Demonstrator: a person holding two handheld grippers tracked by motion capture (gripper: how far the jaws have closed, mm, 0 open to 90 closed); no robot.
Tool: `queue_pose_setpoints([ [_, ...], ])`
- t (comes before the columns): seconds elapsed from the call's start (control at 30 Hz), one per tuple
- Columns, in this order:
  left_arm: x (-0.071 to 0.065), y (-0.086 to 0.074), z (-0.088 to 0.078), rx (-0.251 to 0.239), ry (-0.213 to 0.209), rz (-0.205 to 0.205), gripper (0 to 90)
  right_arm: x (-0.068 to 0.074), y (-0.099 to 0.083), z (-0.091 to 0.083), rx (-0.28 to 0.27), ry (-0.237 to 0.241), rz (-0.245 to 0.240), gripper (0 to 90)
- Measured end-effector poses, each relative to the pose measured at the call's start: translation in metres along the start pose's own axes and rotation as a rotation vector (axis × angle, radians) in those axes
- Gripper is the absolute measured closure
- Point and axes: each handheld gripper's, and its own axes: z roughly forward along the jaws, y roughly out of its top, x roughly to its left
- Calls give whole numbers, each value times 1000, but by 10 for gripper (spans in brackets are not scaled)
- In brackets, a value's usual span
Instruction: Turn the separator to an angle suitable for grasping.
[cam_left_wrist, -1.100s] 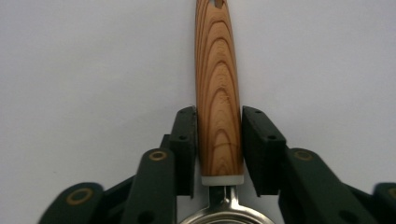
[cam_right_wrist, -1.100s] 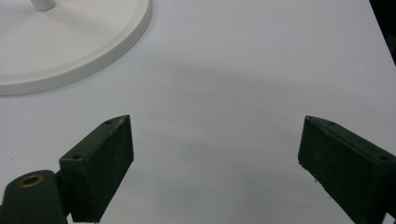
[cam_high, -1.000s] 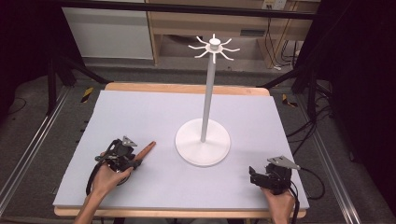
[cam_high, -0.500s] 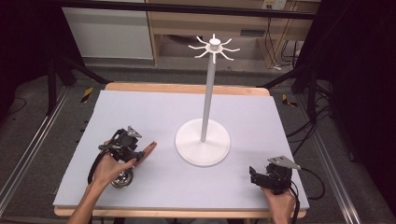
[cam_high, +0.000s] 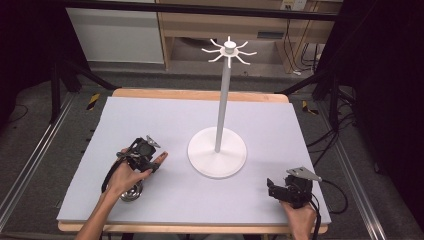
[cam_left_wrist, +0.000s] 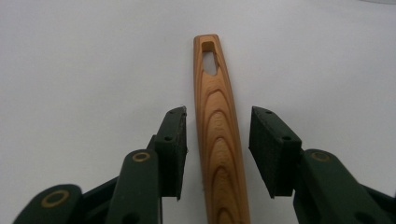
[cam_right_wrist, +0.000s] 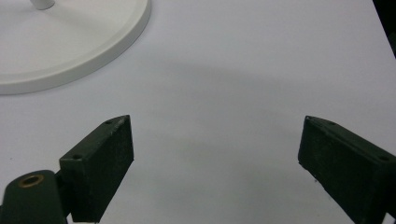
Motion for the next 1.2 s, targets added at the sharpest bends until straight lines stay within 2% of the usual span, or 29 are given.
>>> queue_pose_setpoints([
  [0.33,-1,1,9,31,6,8,614,0,0,0,-1,6,-3,108],
  [0.67,2,0,11,46,-19,-8,624,0,0,1,7,8,-6,108],
  [0.77,2,1,12,48,-18,-24,636,1,1,1,6,9,-6,108],
  [0.8,2,0,12,49,-25,-42,638,0,1,1,6,15,1,108],
  [0.97,3,0,12,48,-27,-48,647,0,1,2,13,17,1,108],
  [1.2,4,5,12,83,-39,-66,669,-1,1,3,18,19,0,108],
])
